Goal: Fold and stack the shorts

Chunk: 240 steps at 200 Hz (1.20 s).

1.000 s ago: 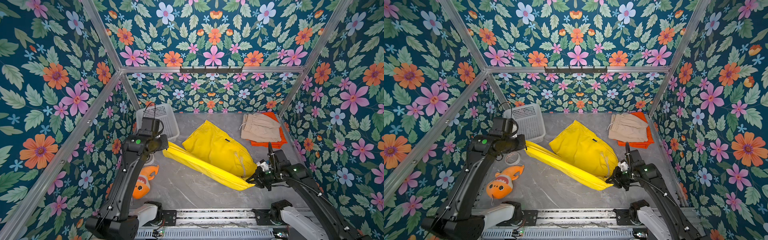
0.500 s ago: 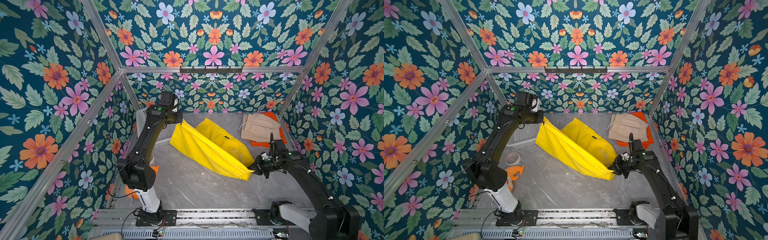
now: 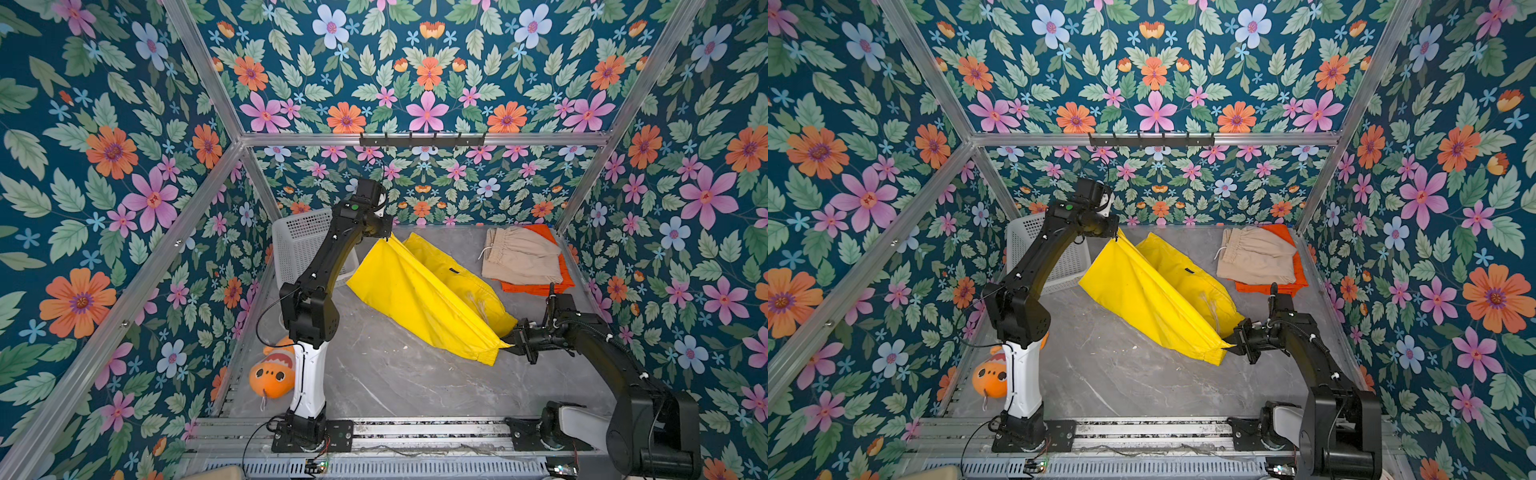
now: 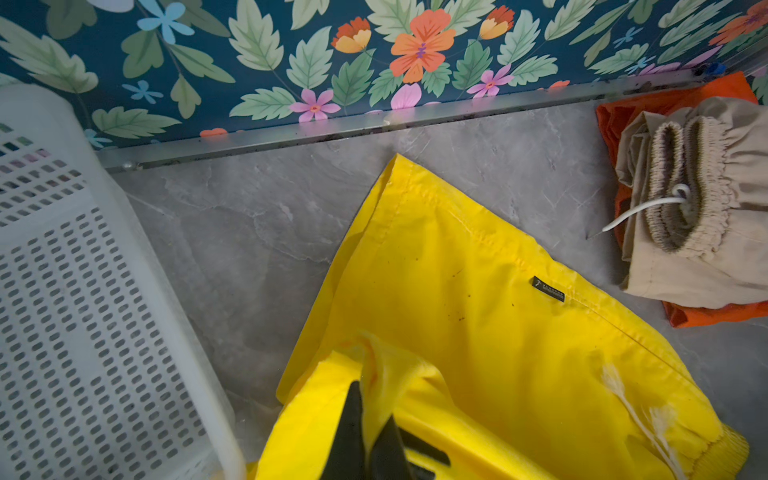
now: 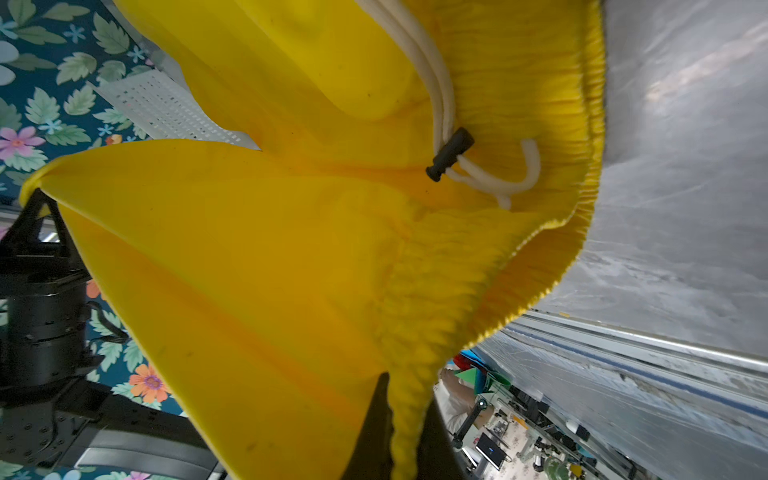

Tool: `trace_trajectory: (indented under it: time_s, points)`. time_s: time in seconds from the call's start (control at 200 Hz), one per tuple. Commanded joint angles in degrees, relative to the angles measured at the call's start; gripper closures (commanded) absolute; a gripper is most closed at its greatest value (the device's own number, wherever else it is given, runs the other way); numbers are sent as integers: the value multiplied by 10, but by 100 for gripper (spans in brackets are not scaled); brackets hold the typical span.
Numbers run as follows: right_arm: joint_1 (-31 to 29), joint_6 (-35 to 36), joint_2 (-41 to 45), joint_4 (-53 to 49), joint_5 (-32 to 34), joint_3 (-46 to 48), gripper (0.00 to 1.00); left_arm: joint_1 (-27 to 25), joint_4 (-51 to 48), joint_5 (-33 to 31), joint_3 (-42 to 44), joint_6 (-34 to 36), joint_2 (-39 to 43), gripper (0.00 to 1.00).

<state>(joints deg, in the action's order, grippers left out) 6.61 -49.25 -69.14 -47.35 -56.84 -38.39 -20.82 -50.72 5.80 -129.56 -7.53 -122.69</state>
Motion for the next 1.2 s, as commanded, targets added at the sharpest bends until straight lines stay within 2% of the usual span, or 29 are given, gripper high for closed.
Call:
trace_trajectory:
  time_s: [0.0,0.315,0.515,0.625,0.705,0.76,0.84,0.94,1.055,1.195]
  points:
    - [17,36,-24,-33,-10,-7,100,-2,86,-47,-8,-4,-17,100]
    - [71,49,-91,11,-23,-21,100,-30,205,-30,-7,-28,-83,100]
    - [85,20,-136,85,-12,-36,88,-35,262,-26,-20,-61,-137,100]
    - [101,-7,-139,138,-1,-52,73,-34,271,-21,-44,-63,-168,74]
    - [112,-3,-120,128,33,-84,59,-33,263,-16,-60,-66,-175,53]
    - [117,8,-96,103,67,-112,56,-33,258,-18,-57,-69,-163,45]
    - [127,33,-61,53,127,-154,52,-33,256,-29,-28,-68,-124,39]
    - [127,81,-25,1,189,-192,50,-33,271,-17,47,-64,-50,39]
    - [110,125,9,-8,234,-182,47,-35,296,26,154,-57,35,39]
    - [42,157,31,3,301,-150,40,-44,326,87,276,-58,107,40]
